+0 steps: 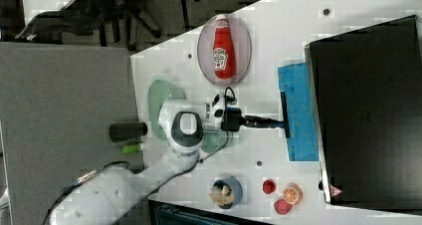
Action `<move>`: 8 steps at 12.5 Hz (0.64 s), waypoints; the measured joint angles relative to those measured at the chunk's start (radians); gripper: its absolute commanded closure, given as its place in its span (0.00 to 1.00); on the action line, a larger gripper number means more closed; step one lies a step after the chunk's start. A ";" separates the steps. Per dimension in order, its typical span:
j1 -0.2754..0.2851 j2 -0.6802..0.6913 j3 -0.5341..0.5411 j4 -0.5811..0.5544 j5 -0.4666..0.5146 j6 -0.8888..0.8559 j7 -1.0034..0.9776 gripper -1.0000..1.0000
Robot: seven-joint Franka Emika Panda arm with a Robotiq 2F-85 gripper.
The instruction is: Flap open oven.
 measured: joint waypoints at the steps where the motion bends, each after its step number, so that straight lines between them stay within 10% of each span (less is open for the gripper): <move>1: 0.000 -0.050 0.000 0.000 0.122 0.000 0.000 0.83; 5: 0.005 -0.374 0.009 0.043 0.523 -0.131 0.001 0.83; 8: 0.005 -0.579 0.010 0.182 0.565 -0.334 0.001 0.83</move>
